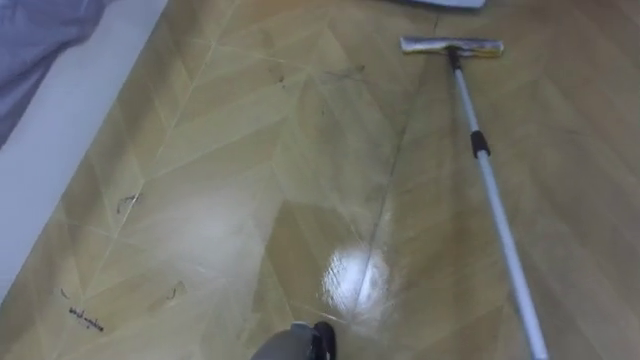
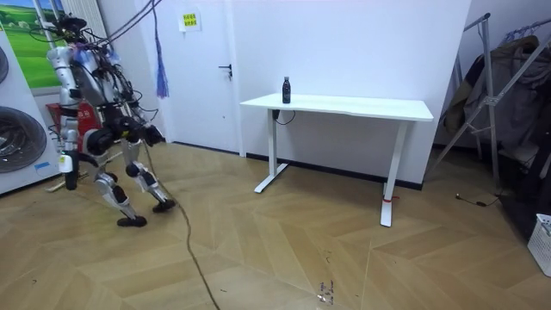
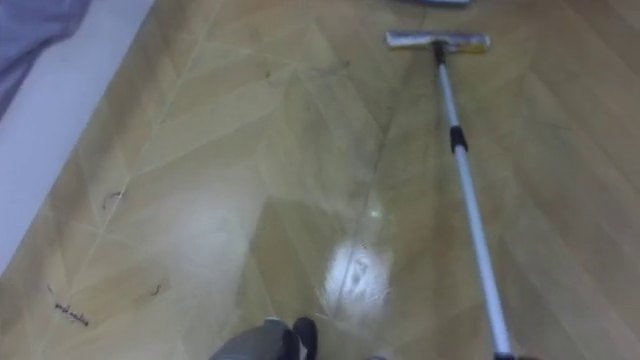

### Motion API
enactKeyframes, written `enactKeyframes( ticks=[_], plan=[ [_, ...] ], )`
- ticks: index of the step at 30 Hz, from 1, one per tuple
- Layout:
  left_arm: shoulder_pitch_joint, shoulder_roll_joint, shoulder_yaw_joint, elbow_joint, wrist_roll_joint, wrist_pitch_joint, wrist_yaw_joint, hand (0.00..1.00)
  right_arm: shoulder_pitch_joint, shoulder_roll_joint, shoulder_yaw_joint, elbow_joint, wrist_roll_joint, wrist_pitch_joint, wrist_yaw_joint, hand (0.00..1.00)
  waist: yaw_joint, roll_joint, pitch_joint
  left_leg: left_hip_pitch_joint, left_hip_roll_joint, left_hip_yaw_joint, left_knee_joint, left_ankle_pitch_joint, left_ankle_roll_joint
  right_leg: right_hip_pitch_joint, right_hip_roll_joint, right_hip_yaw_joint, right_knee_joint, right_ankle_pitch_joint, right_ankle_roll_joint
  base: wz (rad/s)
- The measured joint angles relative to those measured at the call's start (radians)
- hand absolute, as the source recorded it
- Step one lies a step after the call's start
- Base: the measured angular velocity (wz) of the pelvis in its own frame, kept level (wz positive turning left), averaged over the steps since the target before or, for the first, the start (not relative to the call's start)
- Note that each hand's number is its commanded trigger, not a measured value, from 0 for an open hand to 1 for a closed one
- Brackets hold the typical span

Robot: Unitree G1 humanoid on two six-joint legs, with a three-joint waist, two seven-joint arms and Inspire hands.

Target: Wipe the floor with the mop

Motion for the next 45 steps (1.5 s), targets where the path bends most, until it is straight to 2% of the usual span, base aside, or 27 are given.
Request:
enactKeyframes(
  ticks=[2,3,4,5,6,8,11,12,13,14,15,17,19,20,21,22,23,24,25,27,30,32,33,34,37,41,45],
  plan=[
    [0.001,-0.008,0.003,-0.003,0.001,0.002,0.006,0.00,0.086,0.014,0.001,-0.002,0.001,0.000,-0.012,1.00,-0.033,0.034,-0.0015,0.039,0.000,0.000,-0.035,-0.009,-0.001,-0.095,-0.020,0.030,-0.073,0.000,-0.001,-0.08],
    [0.003,-0.008,0.003,-0.003,0.001,0.003,0.006,0.00,0.106,0.023,0.001,-0.002,0.001,0.000,-0.011,1.00,-0.041,0.033,-0.0018,0.050,0.000,0.001,-0.046,-0.010,-0.002,-0.109,-0.026,0.038,-0.125,0.006,-0.001,-0.05],
    [0.010,-0.005,0.006,0.000,0.001,0.004,0.014,0.00,0.144,0.047,0.001,-0.007,0.001,0.000,-0.010,1.00,-0.054,0.032,-0.0048,0.074,0.000,0.006,-0.063,-0.017,-0.015,-0.126,-0.047,0.040,-0.260,0.052,-0.004,-0.10],
    [0.017,-0.001,0.010,0.002,0.001,0.005,0.023,0.00,0.174,0.072,-0.001,-0.010,0.000,0.001,-0.003,1.00,-0.069,0.022,-0.0048,0.099,0.001,0.012,-0.066,-0.031,-0.031,-0.127,-0.054,0.039,-0.352,0.157,0.007,-0.10],
    [0.023,-0.004,0.011,-0.002,0.001,0.008,0.026,0.00,0.188,0.081,-0.001,-0.012,-0.004,0.003,0.005,1.00,-0.081,0.022,-0.0064,0.109,0.006,0.008,-0.067,-0.038,-0.041,-0.118,-0.051,0.037,-0.357,0.170,-0.001,-0.34],
    [0.042,-0.014,0.009,-0.001,-0.012,0.011,0.027,0.00,0.199,0.098,0.007,-0.018,-0.027,0.020,0.029,1.00,-0.076,0.029,-0.0069,0.153,0.032,-0.027,-0.084,-0.061,-0.079,-0.070,0.005,0.027,-0.404,0.175,-0.033,-0.58],
    [0.042,-0.013,0.006,-0.009,-0.063,0.013,0.036,0.00,0.186,0.108,0.018,-0.056,-0.057,0.051,0.033,1.00,-0.091,0.020,-0.0038,0.190,0.049,-0.057,-0.113,-0.072,-0.099,-0.041,0.030,0.011,-0.411,0.158,-0.060,-0.16],
    [0.042,-0.013,0.005,-0.011,-0.070,0.013,0.039,0.00,0.174,0.108,0.019,-0.056,-0.062,0.055,0.032,1.00,-0.092,0.010,0.0016,0.202,0.053,-0.056,-0.118,-0.073,-0.102,-0.035,0.033,0.009,-0.409,0.152,-0.064,0.03],
    [0.042,-0.008,-0.003,-0.002,-0.085,0.013,0.046,0.00,0.148,0.108,0.018,-0.055,-0.075,0.064,0.025,1.00,-0.091,0.013,0.0021,0.223,0.058,-0.061,-0.122,-0.079,-0.113,-0.018,0.042,0.007,-0.400,0.138,-0.074,0.00],
    [0.040,-0.007,0.002,0.010,-0.097,0.013,0.051,0.00,0.120,0.106,0.012,-0.051,-0.091,0.071,0.010,1.00,-0.091,0.002,0.0088,0.238,0.064,-0.071,-0.112,-0.085,-0.124,-0.005,0.043,-0.001,-0.387,0.119,-0.081,0.05],
    [0.039,-0.007,0.002,0.011,-0.096,0.013,0.054,0.00,0.104,0.104,0.005,-0.048,-0.100,0.076,0.003,1.00,-0.091,0.001,0.0087,0.236,0.065,-0.074,-0.093,-0.087,-0.128,-0.001,0.042,-0.004,-0.376,0.105,-0.086,0.25],
    [0.029,-0.002,0.001,0.012,-0.096,0.013,0.067,0.00,0.026,0.085,-0.007,-0.038,-0.112,0.078,-0.024,1.00,-0.085,-0.008,0.0145,0.188,0.076,-0.075,0.068,-0.079,-0.135,0.008,0.042,-0.008,-0.320,0.054,-0.097,0.32],
    [0.029,0.004,0.001,0.026,-0.093,0.013,0.074,0.00,-0.050,0.069,-0.004,-0.034,-0.108,0.076,-0.040,1.00,-0.061,-0.024,0.0248,0.159,0.079,-0.083,0.165,-0.058,-0.143,0.024,0.049,0.005,-0.286,0.026,-0.108,-0.07],
    [0.028,0.005,0.000,0.028,-0.086,0.014,0.083,0.00,-0.094,0.060,-0.001,-0.040,-0.108,0.070,-0.047,1.00,-0.048,-0.034,0.0261,0.140,0.071,-0.088,0.155,-0.061,-0.145,0.029,0.051,0.014,-0.278,0.019,-0.108,-0.11],
    [0.028,0.005,0.001,0.027,-0.083,0.014,0.084,0.00,-0.112,0.056,-0.001,-0.048,-0.106,0.066,-0.050,1.00,-0.043,-0.037,0.0265,0.123,0.067,-0.090,0.127,-0.062,-0.145,0.030,0.051,0.013,-0.278,0.018,-0.108,-0.03],
    [0.026,0.005,0.001,0.026,-0.083,0.013,0.086,0.00,-0.151,0.053,-0.002,-0.055,-0.093,0.057,-0.051,1.00,-0.021,-0.044,0.0280,0.093,0.050,-0.098,0.041,-0.052,-0.147,0.034,0.052,0.013,-0.281,0.021,-0.102,-0.11],
    [0.028,0.006,0.001,0.029,-0.082,0.010,0.086,0.00,-0.191,0.058,-0.004,-0.051,-0.088,0.049,-0.041,1.00,-0.008,-0.049,0.0277,0.074,0.042,-0.102,0.004,0.006,-0.119,0.046,0.053,0.012,-0.288,0.022,-0.100,-0.20],
    [0.036,0.005,0.001,0.032,-0.082,0.011,0.086,0.00,-0.199,0.062,-0.005,-0.051,-0.088,0.043,-0.032,1.00,-0.005,-0.053,0.0250,0.077,0.040,-0.102,-0.004,0.019,-0.113,0.058,0.053,0.010,-0.300,0.024,-0.100,-0.18],
    [0.045,0.006,0.001,0.034,-0.082,0.011,0.086,0.00,-0.211,0.065,-0.005,-0.052,-0.086,0.027,-0.014,1.00,-0.002,-0.052,0.0174,0.103,0.041,-0.103,-0.025,0.020,-0.111,0.086,0.052,0.007,-0.326,0.027,-0.095,0.09],
    [0.042,0.008,0.002,0.049,-0.082,0.010,0.084,0.00,-0.199,0.064,-0.015,-0.044,-0.081,0.026,0.007,1.00,-0.002,-0.056,0.0175,0.140,0.042,-0.108,-0.063,0.025,-0.101,0.132,0.050,-0.019,-0.380,0.034,-0.087,0.25],
    [0.038,0.009,0.000,0.062,-0.070,0.011,0.061,0.00,-0.125,0.064,-0.019,-0.056,-0.076,0.003,0.034,1.00,-0.005,-0.055,0.0126,0.233,0.040,-0.112,-0.135,0.027,-0.097,0.240,0.054,-0.027,-0.480,0.051,-0.078,0.03],
    [0.049,0.011,0.002,0.068,-0.069,0.008,0.057,0.00,-0.043,0.066,-0.021,-0.049,-0.071,-0.023,0.047,1.00,-0.022,-0.049,0.0082,0.328,0.036,-0.113,-0.221,0.041,-0.087,0.344,0.053,-0.039,-0.574,0.068,-0.068,0.16],
    [0.056,0.013,0.002,0.067,-0.068,0.007,0.057,0.00,-0.021,0.066,-0.021,-0.050,-0.082,-0.025,0.047,1.00,-0.027,-0.048,0.0047,0.354,0.035,-0.109,-0.245,0.045,-0.086,0.371,0.052,-0.040,-0.598,0.071,-0.066,0.03],
    [0.070,0.014,0.012,0.061,-0.049,0.009,0.058,0.00,0.021,0.070,-0.024,-0.051,-0.111,-0.030,0.045,1.00,-0.028,-0.048,-0.0073,0.398,0.033,-0.102,-0.284,0.048,-0.085,0.410,0.051,-0.037,-0.632,0.074,-0.064,-0.14],
    [0.090,0.013,0.069,0.064,-0.003,0.012,0.060,0.00,0.110,0.080,-0.044,-0.042,-0.178,-0.031,0.040,1.00,-0.046,-0.054,-0.0140,0.492,0.026,-0.098,-0.336,0.049,-0.086,0.497,0.049,-0.041,-0.687,0.075,-0.062,-0.13],
    [0.119,0.012,0.099,0.053,0.028,0.033,0.064,0.00,0.198,0.115,-0.048,-0.050,-0.244,-0.022,0.033,1.00,-0.065,-0.066,-0.0116,0.605,0.023,-0.099,-0.413,0.051,-0.089,0.590,0.053,-0.043,-0.741,0.075,-0.063,-0.27],
    [0.127,0.009,0.100,0.044,0.080,0.054,0.058,0.00,0.213,0.147,-0.048,-0.051,-0.261,-0.005,0.049,1.00,-0.086,-0.082,-0.0100,0.659,0.027,-0.103,-0.442,0.051,-0.089,0.636,0.053,-0.040,-0.772,0.078,-0.066,-0.23]
  ],
)
